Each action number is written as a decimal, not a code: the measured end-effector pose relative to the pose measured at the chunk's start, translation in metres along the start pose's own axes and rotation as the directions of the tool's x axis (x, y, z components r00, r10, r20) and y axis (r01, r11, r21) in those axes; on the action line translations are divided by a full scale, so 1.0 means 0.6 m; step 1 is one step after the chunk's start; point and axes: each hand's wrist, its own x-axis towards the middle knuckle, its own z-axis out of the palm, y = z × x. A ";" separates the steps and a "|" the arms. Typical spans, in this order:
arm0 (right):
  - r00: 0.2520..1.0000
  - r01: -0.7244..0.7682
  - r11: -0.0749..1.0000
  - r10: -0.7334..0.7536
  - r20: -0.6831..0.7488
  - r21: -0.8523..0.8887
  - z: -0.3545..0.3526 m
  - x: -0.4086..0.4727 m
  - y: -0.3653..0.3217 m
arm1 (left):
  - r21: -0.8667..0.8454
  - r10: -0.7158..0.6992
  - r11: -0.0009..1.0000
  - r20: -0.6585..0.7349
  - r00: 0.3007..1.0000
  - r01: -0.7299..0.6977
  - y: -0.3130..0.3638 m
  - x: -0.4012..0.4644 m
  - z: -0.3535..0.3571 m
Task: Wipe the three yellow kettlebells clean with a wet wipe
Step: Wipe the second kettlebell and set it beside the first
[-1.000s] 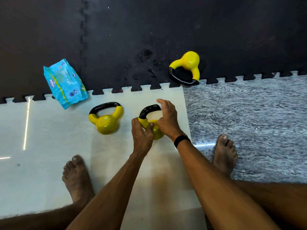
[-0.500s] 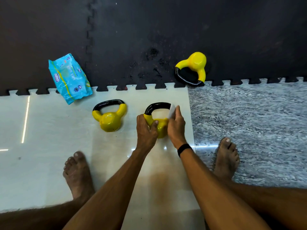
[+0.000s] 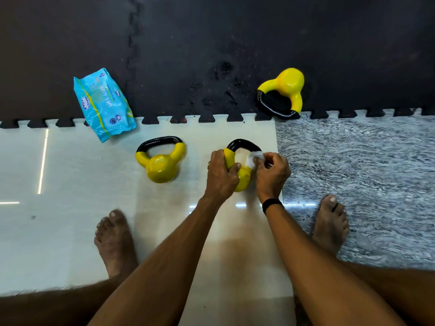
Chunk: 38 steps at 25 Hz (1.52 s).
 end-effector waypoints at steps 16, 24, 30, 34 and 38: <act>0.570 0.728 0.684 -0.648 0.506 0.056 0.044 0.053 -0.074 | -0.086 -0.199 0.975 0.046 0.979 0.203 -0.008 0.033 -0.007; 0.693 0.569 0.819 -0.528 0.491 0.076 0.025 0.070 -0.028 | 0.004 -0.197 0.980 0.105 0.975 0.198 0.000 0.049 -0.003; 0.791 0.434 0.901 -0.380 0.479 -0.001 0.048 0.031 -0.044 | 0.038 -0.184 0.983 0.132 0.974 0.180 0.002 0.047 -0.002; 0.593 0.484 0.869 -0.413 0.691 0.105 0.039 0.050 -0.057 | 0.034 -0.193 0.981 0.149 0.970 0.190 -0.001 0.047 -0.007; 0.825 0.304 0.952 -0.271 0.496 0.015 0.013 0.048 -0.024 | 0.091 -0.187 0.981 0.161 0.969 0.174 -0.003 0.046 0.002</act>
